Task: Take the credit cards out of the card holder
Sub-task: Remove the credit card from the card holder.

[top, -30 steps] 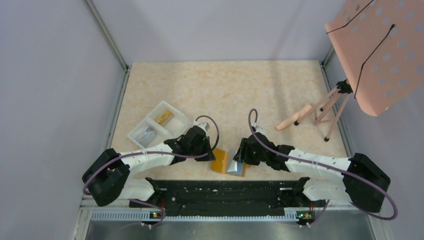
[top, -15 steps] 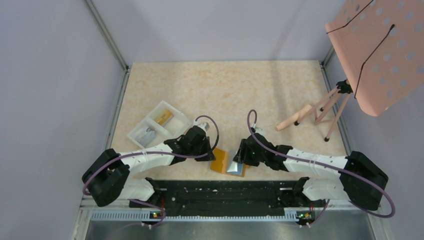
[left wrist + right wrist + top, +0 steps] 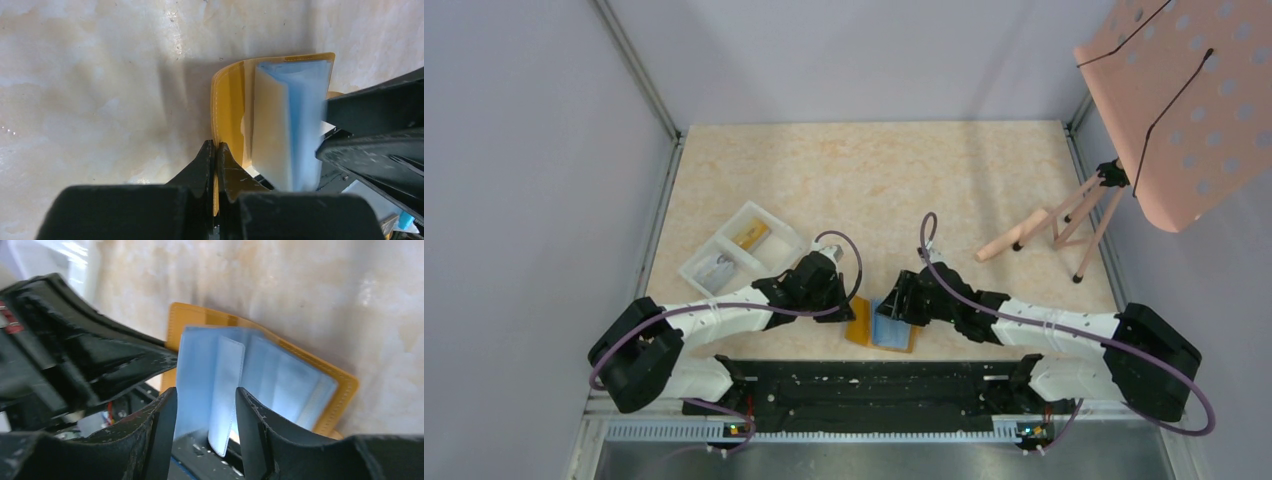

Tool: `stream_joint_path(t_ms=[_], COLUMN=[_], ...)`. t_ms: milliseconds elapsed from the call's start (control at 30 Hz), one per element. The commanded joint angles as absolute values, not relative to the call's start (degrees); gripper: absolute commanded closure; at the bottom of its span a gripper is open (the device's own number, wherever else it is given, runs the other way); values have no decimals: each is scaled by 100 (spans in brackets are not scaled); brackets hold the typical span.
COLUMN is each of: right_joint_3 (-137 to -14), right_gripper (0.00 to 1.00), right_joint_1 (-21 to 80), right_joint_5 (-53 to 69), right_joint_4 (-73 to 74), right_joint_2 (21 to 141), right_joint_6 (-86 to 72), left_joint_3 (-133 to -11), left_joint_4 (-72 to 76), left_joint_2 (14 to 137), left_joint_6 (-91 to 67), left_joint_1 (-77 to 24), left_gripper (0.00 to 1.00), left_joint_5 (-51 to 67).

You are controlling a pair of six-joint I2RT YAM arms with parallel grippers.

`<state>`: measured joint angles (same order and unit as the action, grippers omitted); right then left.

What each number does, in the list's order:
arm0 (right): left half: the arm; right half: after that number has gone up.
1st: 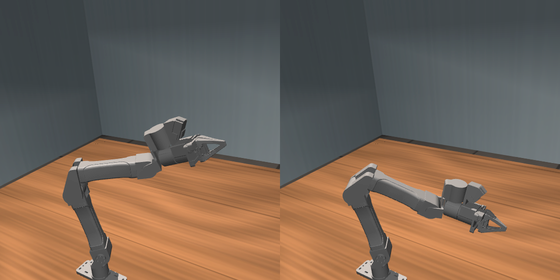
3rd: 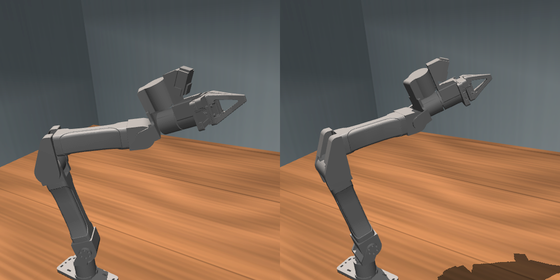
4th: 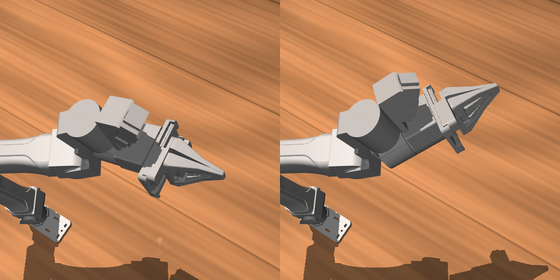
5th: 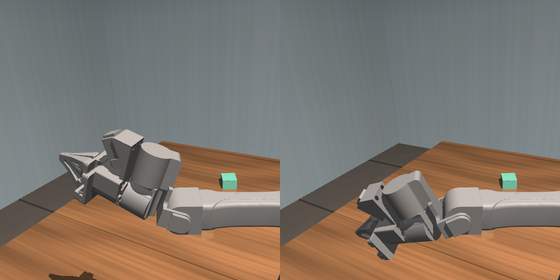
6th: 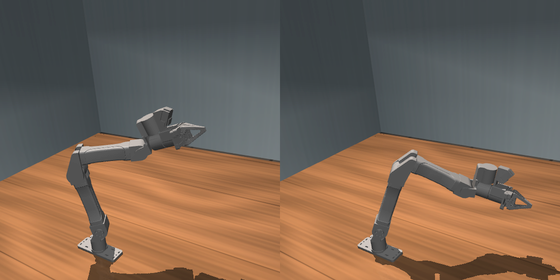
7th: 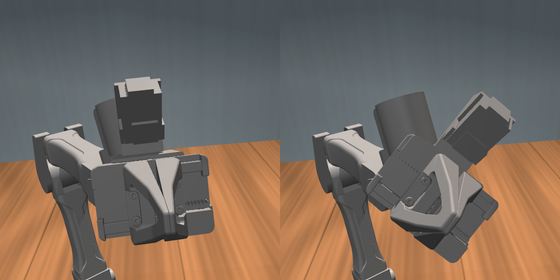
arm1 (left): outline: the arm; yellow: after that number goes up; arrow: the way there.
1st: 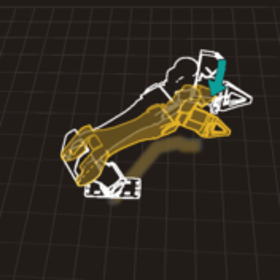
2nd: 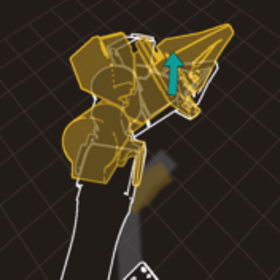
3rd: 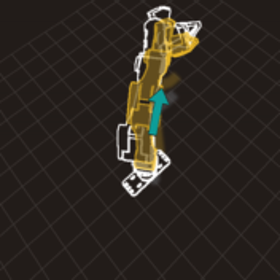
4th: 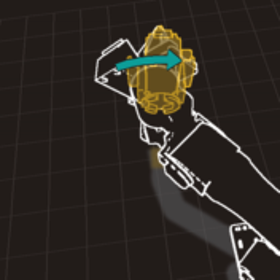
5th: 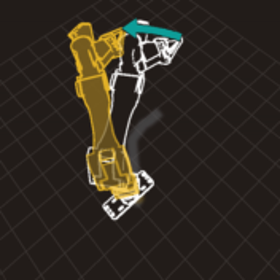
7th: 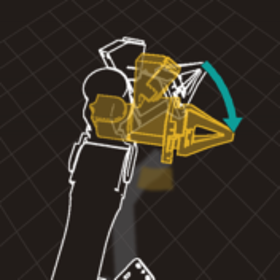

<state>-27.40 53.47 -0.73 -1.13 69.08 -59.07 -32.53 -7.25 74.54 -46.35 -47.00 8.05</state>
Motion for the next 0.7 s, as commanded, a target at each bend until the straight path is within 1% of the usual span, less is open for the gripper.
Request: stream_joint_path(t_ms=[0, 167, 367, 433, 500, 667], right_joint_3=[-2588, -2546, -2561, -2808, -3073, -3165], right_gripper=[54, 57, 60, 56, 51, 43], right_joint_1=[5380, 5386, 5382, 5380, 5387, 5381], right_joint_5=[138, 216, 749, 895, 801, -140], right_joint_4=[-1051, -1091, -1582, -1316, -741, 567], right_joint_2=[6518, 6635, 7068, 7202, 7190, 6624], right_joint_6=[-6029, -6030, -5935, -5674, -5438, -5591], left_joint_3=[-3265, -3280, -3244, -3221, -3190, -3030], left_joint_4=[-536, -560, -545, -541, -518, -394], left_joint_2=[7487, 7471, 7441, 7425, 7414, 7337], left_joint_6=[-4643, -4640, -4705, -4743, -4790, -4984], left_joint_1=[-4731, -4729, -4729, -4731, -4729, -4729], left_gripper=[100, 100, 100, 100, 100, 100], left_joint_5=[870, 853, 864, 844, 849, 834])
